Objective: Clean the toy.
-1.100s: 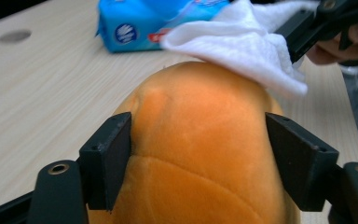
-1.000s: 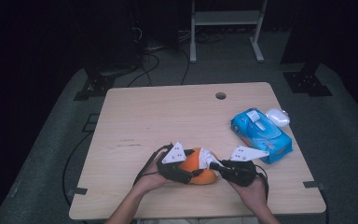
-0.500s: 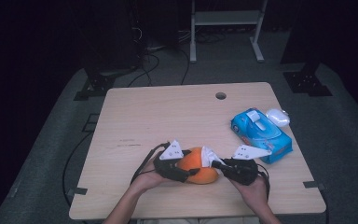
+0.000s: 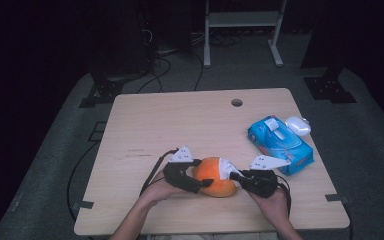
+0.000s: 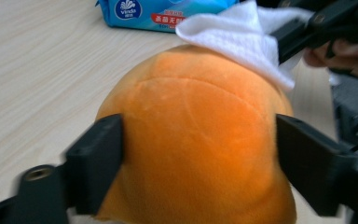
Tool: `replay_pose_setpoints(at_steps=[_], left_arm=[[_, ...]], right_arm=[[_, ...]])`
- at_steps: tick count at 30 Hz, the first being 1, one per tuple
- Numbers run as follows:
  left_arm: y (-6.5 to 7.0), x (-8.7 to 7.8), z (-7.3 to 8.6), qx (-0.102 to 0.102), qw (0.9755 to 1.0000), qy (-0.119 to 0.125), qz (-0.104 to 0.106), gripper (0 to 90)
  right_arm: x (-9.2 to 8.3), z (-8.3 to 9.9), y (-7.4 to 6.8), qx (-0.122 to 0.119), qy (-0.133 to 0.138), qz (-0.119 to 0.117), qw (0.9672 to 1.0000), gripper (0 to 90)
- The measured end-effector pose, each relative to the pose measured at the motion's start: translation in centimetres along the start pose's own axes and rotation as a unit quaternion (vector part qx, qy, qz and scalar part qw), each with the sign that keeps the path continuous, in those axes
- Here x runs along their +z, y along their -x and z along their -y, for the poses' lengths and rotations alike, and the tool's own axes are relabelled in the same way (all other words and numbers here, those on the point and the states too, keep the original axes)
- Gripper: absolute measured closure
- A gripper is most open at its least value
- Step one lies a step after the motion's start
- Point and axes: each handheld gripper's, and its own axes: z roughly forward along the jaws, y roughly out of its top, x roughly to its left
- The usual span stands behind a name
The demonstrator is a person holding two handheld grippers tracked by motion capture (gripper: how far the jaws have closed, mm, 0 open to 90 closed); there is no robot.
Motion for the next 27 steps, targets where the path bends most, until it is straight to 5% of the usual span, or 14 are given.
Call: replay_pose_setpoints(at_steps=[3, 6, 9, 12, 15, 18, 23, 25, 27], left_arm=[[0.7, -0.3, -0.4, 0.052, 0.9984, 0.021, -0.008, 34.0], [1.7, -0.1, -0.9, 0.095, 0.995, 0.024, -0.018, 35.2], [1.4, -0.2, -1.0, 0.078, 0.9961, 0.037, -0.017, 29.3], [0.4, -0.4, -0.9, 0.019, 0.9987, 0.038, -0.026, 13.9], [-0.4, 0.2, -0.2, -0.044, 0.9989, 0.018, -0.003, 9.7], [-0.1, 0.3, 0.0, -0.02, 0.9995, 0.024, -0.002, 22.7], [1.7, 0.0, -1.0, 0.08, 0.9958, 0.04, -0.02, 35.1], [1.7, 0.0, -1.1, 0.084, 0.9954, 0.044, -0.017, 34.6], [1.3, -0.1, -1.0, 0.057, 0.9967, 0.056, -0.014, 29.7]], right_arm=[[-0.3, -0.5, -0.9, -0.017, 0.015, -0.005, 0.9997, 83.9], [-0.6, -1.2, -1.6, -0.032, 0.03, -0.015, 0.9989, 83.9], [-0.7, -0.9, -0.9, -0.023, 0.025, -0.011, 0.9994, 84.0], [-0.5, -0.2, 0.2, -0.003, 0.013, -0.005, 0.9999, 84.1], [-0.5, 0.1, 0.7, 0.017, 0.018, -0.01, 0.9996, 84.1], [-0.5, -0.1, 0.3, 0.005, 0.017, -0.002, 0.9998, 84.0], [-1.1, -1.0, -1.0, -0.026, 0.05, -0.021, 0.9982, 83.9], [-1.3, -1.3, -1.0, -0.033, 0.044, -0.014, 0.9984, 83.9], [-1.3, -0.9, -0.3, -0.017, 0.039, -0.012, 0.999, 84.0]])
